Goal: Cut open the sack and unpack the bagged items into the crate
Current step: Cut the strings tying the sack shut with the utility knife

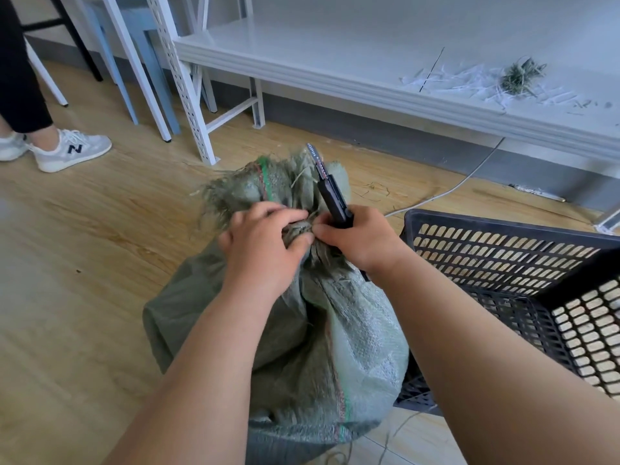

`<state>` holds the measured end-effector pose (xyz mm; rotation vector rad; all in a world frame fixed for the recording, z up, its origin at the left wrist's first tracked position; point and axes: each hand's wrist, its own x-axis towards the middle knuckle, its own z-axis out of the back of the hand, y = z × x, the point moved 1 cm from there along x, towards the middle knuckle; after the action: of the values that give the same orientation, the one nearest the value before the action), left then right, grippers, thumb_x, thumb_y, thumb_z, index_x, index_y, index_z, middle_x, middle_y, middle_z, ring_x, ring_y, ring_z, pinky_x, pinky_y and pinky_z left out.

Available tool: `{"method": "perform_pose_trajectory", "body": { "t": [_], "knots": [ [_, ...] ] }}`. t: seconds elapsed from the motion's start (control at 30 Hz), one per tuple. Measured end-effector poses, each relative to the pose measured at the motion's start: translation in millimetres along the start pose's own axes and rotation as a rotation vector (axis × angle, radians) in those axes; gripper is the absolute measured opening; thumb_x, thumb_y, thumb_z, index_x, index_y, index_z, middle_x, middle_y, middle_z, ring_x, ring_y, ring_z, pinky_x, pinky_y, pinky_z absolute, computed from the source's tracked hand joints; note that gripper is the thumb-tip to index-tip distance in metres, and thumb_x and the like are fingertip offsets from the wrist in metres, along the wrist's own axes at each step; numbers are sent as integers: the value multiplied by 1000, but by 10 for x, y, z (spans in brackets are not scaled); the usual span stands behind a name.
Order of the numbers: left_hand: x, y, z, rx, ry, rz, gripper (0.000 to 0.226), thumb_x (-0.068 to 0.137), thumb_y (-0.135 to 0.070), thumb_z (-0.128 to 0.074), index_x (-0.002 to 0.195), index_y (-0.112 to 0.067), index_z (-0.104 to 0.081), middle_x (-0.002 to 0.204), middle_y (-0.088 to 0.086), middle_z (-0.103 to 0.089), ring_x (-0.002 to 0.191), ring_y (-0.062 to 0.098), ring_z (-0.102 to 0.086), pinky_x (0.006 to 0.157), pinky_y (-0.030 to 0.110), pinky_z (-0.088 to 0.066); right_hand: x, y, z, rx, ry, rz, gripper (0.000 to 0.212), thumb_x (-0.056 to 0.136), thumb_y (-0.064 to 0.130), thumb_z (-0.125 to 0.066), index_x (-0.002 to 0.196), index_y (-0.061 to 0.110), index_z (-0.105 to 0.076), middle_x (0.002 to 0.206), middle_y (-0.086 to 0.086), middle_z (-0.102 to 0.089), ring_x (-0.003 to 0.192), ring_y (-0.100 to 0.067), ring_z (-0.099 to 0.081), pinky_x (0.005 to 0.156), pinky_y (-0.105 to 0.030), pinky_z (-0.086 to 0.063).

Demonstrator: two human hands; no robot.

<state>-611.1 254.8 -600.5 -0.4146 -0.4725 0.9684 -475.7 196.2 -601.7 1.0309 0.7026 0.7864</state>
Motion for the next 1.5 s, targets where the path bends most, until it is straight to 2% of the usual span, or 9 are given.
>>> {"method": "perform_pose_trajectory", "body": {
  "t": [0.2, 0.33, 0.43, 0.6, 0.73, 0.9, 1.13, 1.37, 1.5],
  "knots": [
    [-2, -1, -26, -163, 65, -82, 31, 85, -36, -62, 109, -51, -50, 107, -13, -54, 109, 19, -52, 94, 48, -41, 23, 24, 86, 1, -7, 19, 7, 81, 18, -74, 80, 18, -67, 54, 10, -51, 41, -1, -43, 42, -12, -34],
    [-30, 56, -64, -156, 175, -80, 45, 78, -35, -72, 115, -50, -50, 106, -15, -54, 102, 15, -57, 85, 41, -50, 31, -15, 97, -28, -19, 21, 6, 82, 21, -73, 83, 16, -70, 59, 7, -55, 52, -8, -46, 53, -21, -36],
    [-47, 63, -130, -173, 33, -51, 36, 79, -25, -70, 109, -41, -58, 95, -14, -65, 85, 12, -63, 68, 31, -52, 12, -30, 44, 16, -34, 30, 6, 81, 19, -74, 85, 15, -72, 61, 6, -57, 54, -9, -48, 57, -23, -38],
    [-8, 86, -183, -236, -95, 79, 27, 78, -23, -73, 101, -35, -66, 85, -14, -68, 77, 10, -65, 67, 26, -51, -46, 29, 144, 38, -153, 7, 24, 75, 35, -79, 91, 21, -68, 74, 7, -64, 62, -8, -56, 62, -23, -45],
    [24, 53, -221, -270, -168, 101, 26, 76, -19, -74, 99, -29, -65, 84, -16, -64, 80, 10, -64, 72, 29, -52, -181, 71, 149, -6, -40, -88, 39, 80, 49, -69, 97, 15, -63, 77, -3, -63, 63, -17, -56, 66, -34, -49],
    [50, 45, -244, -266, -193, 86, 29, 76, -16, -74, 99, -29, -64, 88, -15, -64, 80, 11, -61, 70, 29, -51, -329, 28, 50, 80, -54, -137, 14, 93, 22, -55, 100, 10, -53, 72, -7, -63, 50, -16, -57, 47, -26, -52],
    [51, 34, -238, -209, -165, 71, 36, 76, -15, -71, 96, -38, -52, 85, -13, -55, 72, 11, -52, 53, 24, -35, -460, -17, 31, -316, -40, 58, 28, 93, 36, -48, 120, 32, -43, 89, -7, -66, 84, -36, -66, 77, -50, -55],
    [59, 57, -243, -226, -126, 51, 34, 78, -15, -65, 92, -41, -48, 82, -9, -50, 68, 9, -50, 52, 26, -34, -501, -42, -24, -310, -6, 31, 28, 94, 34, -46, 122, 30, -45, 90, -12, -68, 78, -37, -68, 73, -50, -57],
    [69, 86, -260, -220, -118, 98, 31, 79, -19, -68, 94, -38, -48, 82, -12, -50, 66, 4, -47, 53, 23, -30, -507, -88, -14, -149, 56, -102, 18, 97, 29, -45, 114, 26, -48, 61, -6, -63, 45, -22, -63, 44, -29, -52]
  ]
}}
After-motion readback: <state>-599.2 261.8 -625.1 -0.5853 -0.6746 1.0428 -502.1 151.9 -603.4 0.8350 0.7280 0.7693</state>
